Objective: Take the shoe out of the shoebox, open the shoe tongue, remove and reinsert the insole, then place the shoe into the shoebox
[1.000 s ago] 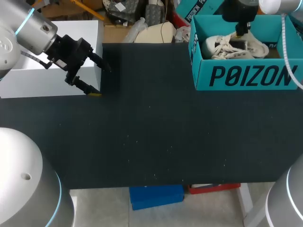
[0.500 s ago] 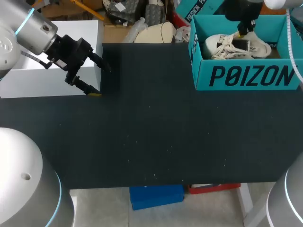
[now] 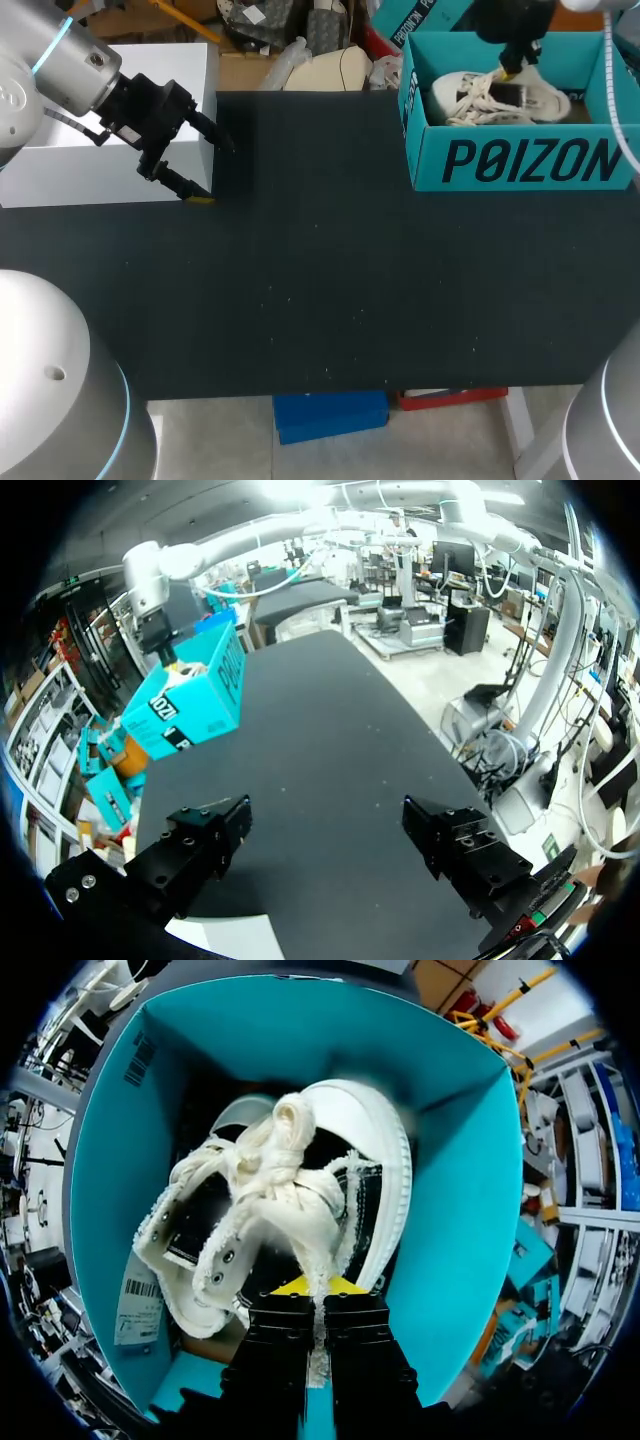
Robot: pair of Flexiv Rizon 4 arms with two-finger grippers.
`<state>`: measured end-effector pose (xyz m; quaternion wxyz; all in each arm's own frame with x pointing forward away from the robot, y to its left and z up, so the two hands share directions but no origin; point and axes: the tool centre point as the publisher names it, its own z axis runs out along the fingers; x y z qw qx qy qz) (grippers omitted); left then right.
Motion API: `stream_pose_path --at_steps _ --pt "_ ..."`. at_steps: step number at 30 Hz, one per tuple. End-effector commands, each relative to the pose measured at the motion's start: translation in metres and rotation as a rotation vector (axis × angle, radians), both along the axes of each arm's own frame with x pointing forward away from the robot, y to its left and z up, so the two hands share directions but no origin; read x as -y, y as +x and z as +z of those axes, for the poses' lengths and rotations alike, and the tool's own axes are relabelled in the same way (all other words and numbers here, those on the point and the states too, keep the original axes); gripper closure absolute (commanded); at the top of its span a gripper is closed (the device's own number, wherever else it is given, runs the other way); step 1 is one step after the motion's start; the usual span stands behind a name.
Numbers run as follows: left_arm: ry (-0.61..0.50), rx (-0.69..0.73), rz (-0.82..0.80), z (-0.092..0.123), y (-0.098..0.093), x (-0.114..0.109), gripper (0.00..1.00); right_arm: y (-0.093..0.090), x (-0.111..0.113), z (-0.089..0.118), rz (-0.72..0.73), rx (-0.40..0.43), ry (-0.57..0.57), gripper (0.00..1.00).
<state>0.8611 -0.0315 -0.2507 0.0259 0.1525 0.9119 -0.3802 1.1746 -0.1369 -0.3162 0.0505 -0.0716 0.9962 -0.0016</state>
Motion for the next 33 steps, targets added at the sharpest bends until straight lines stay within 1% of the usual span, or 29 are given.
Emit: stream_pose_path --at_steps 1,8,15,26,33 --pt "0.004 0.001 0.001 0.0 -0.001 0.0 0.0 0.012 -0.005 -0.008 0.016 -0.025 0.007 1.0" --pt "0.004 0.001 0.001 0.0 -0.001 0.0 0.0 0.013 -0.013 -0.018 0.065 -0.053 0.016 1.0" --pt "0.004 0.001 0.001 0.0 -0.001 0.0 0.0 0.011 -0.015 -0.024 0.094 -0.077 0.008 1.0" --pt "0.004 0.001 0.001 0.0 -0.001 0.0 0.0 0.012 0.004 -0.023 0.073 -0.089 -0.075 1.0" --pt "0.004 0.001 0.001 0.0 -0.001 0.0 0.0 0.015 0.01 -0.02 0.074 -0.083 -0.087 1.0"
